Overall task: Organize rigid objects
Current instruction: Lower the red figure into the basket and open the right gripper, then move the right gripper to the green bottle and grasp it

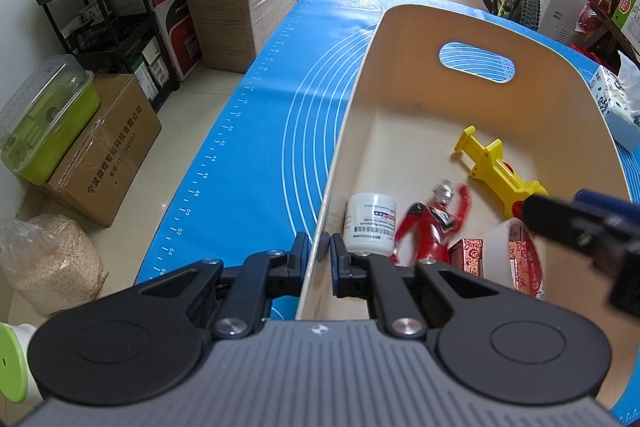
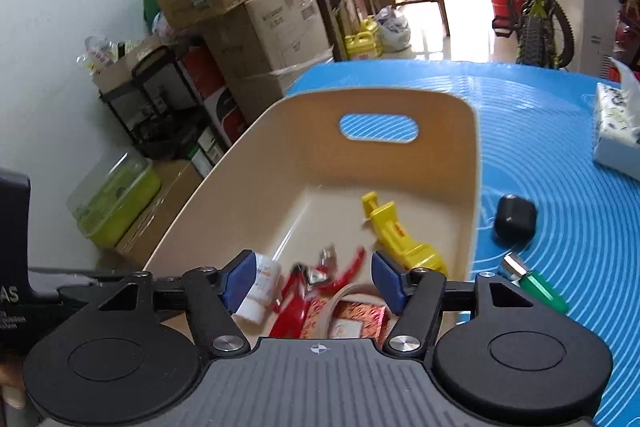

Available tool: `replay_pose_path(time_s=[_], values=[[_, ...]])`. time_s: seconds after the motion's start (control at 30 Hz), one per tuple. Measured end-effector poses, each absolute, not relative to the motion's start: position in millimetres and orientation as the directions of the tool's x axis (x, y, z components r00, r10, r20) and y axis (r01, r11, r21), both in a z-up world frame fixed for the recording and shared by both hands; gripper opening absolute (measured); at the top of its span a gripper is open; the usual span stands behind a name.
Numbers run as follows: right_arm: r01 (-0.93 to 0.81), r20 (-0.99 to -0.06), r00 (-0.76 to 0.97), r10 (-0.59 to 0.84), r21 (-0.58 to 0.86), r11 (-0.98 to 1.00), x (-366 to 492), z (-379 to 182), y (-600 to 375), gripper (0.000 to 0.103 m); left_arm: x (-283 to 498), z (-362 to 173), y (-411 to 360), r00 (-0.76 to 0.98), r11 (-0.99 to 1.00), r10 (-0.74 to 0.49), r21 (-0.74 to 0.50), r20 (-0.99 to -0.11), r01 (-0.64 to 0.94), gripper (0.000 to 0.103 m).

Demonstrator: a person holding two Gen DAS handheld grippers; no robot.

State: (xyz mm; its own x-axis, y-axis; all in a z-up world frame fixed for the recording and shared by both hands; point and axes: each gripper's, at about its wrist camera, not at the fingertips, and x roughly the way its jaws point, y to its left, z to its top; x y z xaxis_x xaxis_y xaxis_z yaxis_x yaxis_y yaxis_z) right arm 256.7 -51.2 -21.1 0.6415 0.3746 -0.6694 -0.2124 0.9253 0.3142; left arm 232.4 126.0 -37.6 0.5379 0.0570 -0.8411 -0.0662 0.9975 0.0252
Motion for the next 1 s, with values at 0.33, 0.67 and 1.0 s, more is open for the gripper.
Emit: replay_pose_path(time_s=[0.33,0.67,1.0], values=[[-0.033,-0.632,0.754,0.179,0.235,0.972,263,-2,-115,0.076,232,-38,126,0.538,0.997,0.057,0.026,-0.841,-0.066,0.013],[0.148,-0.711,0.703,-0.005,0.140,0.979,281,-46,-163,0.076,233,-38,127,0.538,0.997,0.057,0.025,-0.841,-0.067,0.013],[0.092,-0.800,0.599,-0.050,0.006,0.996,289,-89,-175,0.076,233,-38,126,0.537,0.997,0.057,0.025,-0.841,-0.066,0.013]])
